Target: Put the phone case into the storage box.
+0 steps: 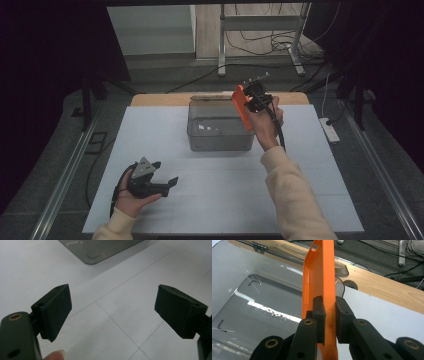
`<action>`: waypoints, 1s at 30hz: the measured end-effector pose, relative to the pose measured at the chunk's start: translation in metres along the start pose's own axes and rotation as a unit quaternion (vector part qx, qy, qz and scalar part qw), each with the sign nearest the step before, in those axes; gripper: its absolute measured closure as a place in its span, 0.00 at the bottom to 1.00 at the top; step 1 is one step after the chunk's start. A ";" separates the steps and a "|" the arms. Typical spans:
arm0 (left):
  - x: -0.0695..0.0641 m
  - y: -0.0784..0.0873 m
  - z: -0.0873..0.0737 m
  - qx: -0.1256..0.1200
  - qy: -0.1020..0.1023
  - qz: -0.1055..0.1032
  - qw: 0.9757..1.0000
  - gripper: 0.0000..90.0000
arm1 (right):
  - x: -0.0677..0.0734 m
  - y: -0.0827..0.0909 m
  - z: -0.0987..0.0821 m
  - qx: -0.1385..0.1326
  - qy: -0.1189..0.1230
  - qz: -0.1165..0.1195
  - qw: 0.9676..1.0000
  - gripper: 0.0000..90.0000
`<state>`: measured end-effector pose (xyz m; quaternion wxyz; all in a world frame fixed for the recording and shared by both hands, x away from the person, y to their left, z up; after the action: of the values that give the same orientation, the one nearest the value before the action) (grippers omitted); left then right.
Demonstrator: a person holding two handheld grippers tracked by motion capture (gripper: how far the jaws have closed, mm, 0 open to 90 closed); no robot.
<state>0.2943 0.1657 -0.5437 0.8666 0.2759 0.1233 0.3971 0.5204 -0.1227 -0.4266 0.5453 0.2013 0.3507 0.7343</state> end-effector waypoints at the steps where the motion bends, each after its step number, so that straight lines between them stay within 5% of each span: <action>1: 0.000 0.000 0.000 0.000 0.000 0.000 1.000 0.16 | 0.000 0.000 0.000 0.001 0.000 0.000 1.000 0.89; 30: 0.000 -0.001 0.000 0.000 0.000 -0.001 1.000 0.16 | -0.001 -0.006 -0.003 0.011 0.001 -0.002 1.000 0.89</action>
<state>0.2945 0.1649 -0.5440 0.8668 0.2756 0.1237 0.3967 0.5227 -0.1231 -0.4331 0.5438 0.2059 0.3601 0.7296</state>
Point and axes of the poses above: each handheld gripper's, and its own axes: y roughly backward along the jaws, z roughly out of its top, x roughly to its left, the point moved 6 cm from there along -y, roughly forward along the jaws, and after that the axes turned 6 degrees about -y, right-handed, at the moved point
